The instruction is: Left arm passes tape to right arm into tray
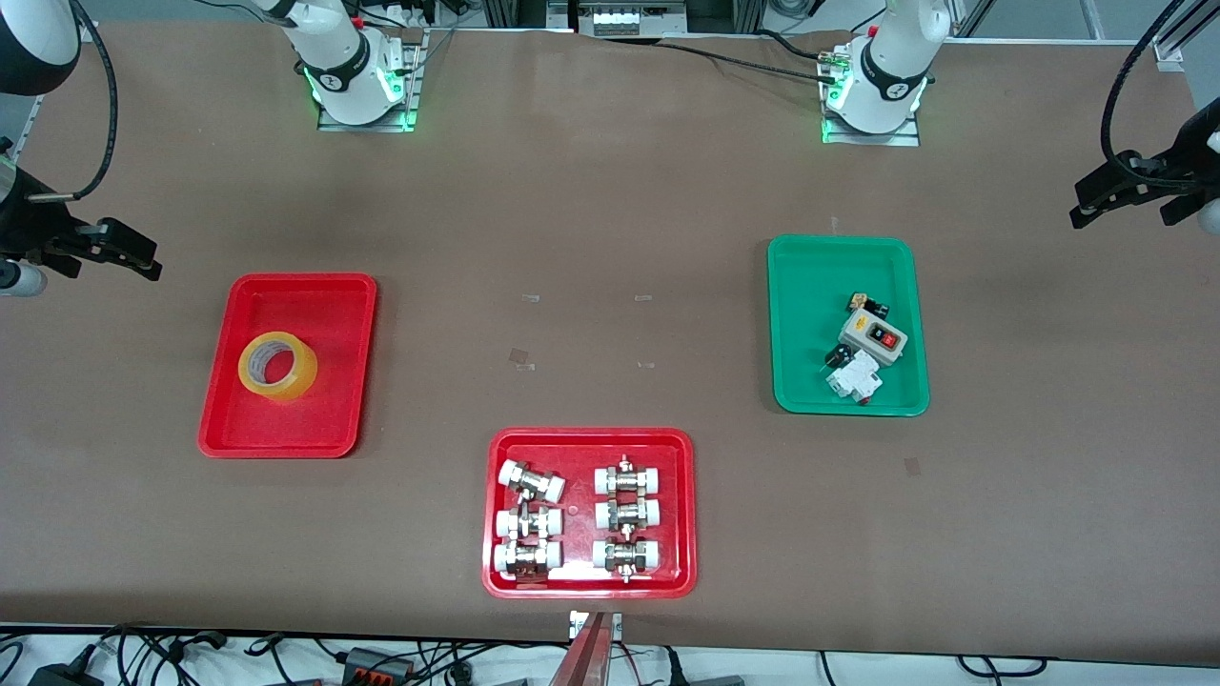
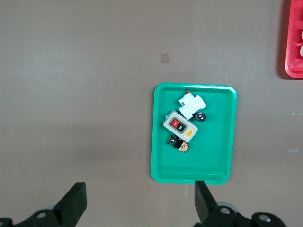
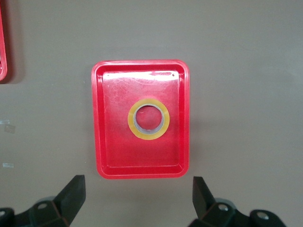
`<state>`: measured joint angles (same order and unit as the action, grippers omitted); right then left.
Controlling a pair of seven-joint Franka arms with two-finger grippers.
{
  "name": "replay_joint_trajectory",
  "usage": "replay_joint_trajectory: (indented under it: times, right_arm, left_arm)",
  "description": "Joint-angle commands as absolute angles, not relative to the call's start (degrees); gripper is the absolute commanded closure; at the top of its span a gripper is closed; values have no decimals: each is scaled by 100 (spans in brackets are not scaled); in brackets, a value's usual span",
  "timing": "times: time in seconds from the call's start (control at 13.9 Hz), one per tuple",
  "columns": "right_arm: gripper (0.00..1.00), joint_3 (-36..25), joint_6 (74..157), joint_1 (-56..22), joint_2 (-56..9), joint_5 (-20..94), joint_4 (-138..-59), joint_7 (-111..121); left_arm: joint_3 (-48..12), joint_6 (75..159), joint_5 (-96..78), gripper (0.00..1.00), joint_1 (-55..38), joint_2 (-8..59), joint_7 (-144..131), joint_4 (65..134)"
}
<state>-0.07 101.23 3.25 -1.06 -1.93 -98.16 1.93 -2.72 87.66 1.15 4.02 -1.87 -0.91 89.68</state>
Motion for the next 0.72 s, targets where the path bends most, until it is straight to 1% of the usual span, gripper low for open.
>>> replay_joint_trajectory:
  times: [0.0,0.65]
  right_arm:
    - [0,62,10046,474,53,-193,-9914,246]
    - [0,79,9782,439,193,-88,-9923,246]
  left_arm:
    - [-290,8842,114,0,439,-246,26,9009]
    - [-290,8842,114,0,439,-255,26,9018]
